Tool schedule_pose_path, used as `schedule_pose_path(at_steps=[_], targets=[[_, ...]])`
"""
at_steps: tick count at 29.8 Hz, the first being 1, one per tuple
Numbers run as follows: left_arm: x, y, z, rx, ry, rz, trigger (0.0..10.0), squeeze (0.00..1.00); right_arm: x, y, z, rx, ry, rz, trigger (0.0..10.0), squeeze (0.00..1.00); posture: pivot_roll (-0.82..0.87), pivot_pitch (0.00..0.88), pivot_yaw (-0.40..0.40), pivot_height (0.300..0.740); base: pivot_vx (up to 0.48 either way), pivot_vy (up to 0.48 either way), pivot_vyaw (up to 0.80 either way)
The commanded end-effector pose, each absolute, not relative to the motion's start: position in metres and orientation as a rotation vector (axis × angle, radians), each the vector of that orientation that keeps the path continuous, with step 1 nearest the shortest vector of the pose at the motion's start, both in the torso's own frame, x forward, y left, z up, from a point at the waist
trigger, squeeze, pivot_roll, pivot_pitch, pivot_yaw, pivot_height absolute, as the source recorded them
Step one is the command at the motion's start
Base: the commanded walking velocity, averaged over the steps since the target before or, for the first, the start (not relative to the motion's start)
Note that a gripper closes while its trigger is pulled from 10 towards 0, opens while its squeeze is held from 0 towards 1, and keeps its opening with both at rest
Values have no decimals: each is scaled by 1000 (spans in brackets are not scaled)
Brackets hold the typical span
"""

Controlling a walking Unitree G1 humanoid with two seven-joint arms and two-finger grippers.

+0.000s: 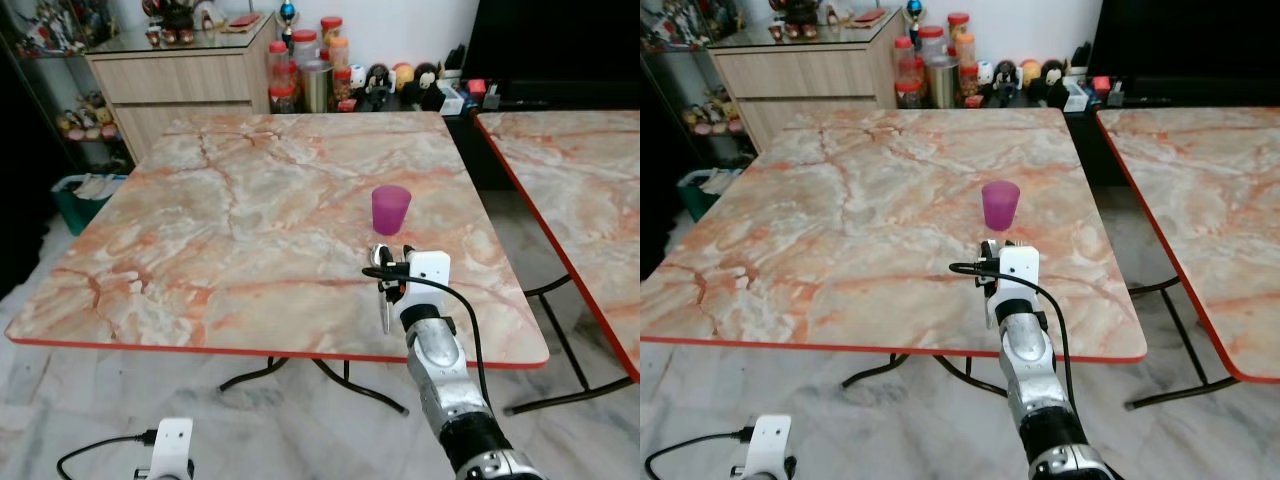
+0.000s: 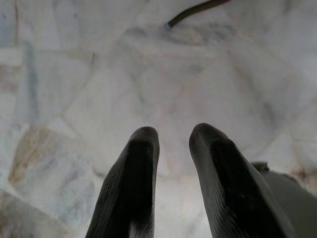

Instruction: Setting the table

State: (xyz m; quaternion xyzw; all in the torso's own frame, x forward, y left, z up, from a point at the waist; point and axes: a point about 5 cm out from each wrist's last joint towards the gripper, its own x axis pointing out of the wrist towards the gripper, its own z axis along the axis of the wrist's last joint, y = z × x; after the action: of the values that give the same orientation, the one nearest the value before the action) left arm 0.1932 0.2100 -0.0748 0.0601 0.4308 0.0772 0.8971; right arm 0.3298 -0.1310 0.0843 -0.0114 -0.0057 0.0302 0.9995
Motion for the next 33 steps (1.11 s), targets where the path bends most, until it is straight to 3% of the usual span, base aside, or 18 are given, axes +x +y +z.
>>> schedule_pose_path(at_steps=[1,20,33], targets=[[193,212,-75,126,895,164,10000,0,331,-133,88,-10,-22,49,10000,0,-24,0,56,740,270,0,0],[193,210,-75,127,896,160,10000,0,328,-127,83,-11,-5,60,10000,0,-26,0,56,740,265,0,0],[191,209,-76,128,903,156,10000,0,319,-138,73,-33,33,-6,10000,0,-32,0,51,740,0,0,0]])
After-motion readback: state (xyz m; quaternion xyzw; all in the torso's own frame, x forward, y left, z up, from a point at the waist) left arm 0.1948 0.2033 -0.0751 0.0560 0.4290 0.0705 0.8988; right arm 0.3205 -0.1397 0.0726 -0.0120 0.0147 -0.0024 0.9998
